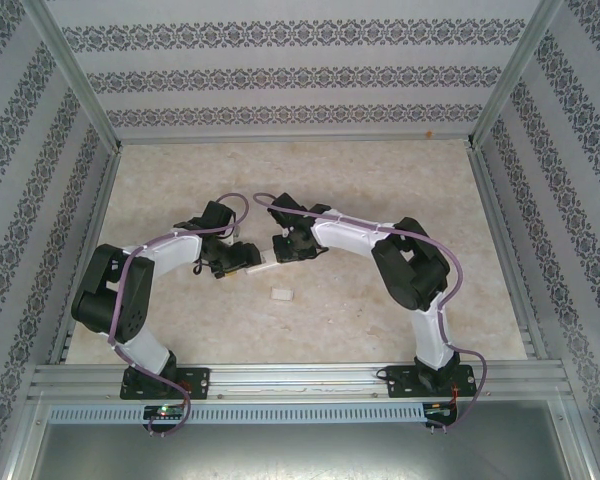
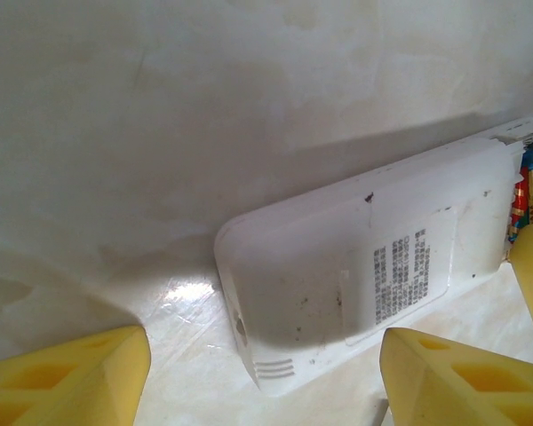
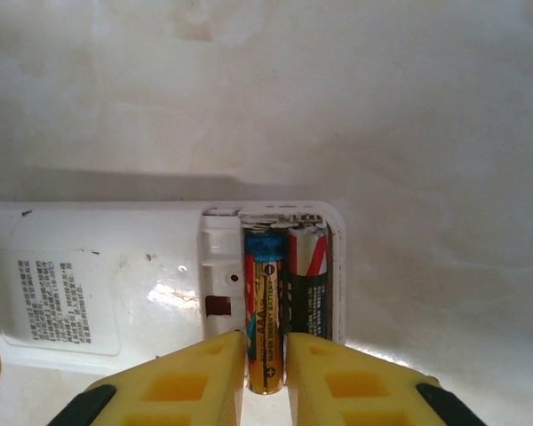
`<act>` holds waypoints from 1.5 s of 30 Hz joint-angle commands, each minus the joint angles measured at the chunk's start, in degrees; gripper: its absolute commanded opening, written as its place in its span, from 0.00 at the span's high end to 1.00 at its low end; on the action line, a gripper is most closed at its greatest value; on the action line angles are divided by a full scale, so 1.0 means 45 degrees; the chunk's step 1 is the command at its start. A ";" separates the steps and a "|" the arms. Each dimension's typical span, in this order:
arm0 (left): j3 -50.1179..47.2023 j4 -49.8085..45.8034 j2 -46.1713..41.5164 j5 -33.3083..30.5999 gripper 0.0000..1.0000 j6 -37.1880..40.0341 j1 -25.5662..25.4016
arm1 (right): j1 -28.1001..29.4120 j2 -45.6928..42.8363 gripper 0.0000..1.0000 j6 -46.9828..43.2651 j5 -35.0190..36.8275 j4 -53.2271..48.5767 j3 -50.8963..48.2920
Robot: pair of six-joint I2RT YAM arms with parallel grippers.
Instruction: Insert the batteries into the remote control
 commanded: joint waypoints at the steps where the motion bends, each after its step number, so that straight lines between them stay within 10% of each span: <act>1: 0.0276 0.0025 0.0445 -0.0353 0.28 0.0279 -0.0101 | -0.0298 -0.0620 0.76 -0.0075 0.0255 -0.0005 -0.0158; 32: 0.0321 0.0006 0.0753 -0.0676 0.25 0.0358 -0.0119 | 0.0050 0.0672 0.91 -0.0085 -0.0090 -0.0099 -0.0116; 45: 0.1043 0.0426 0.1135 -0.3652 0.25 0.1108 -0.0064 | -0.0533 -0.1719 0.78 0.0591 0.0384 0.0467 -0.0870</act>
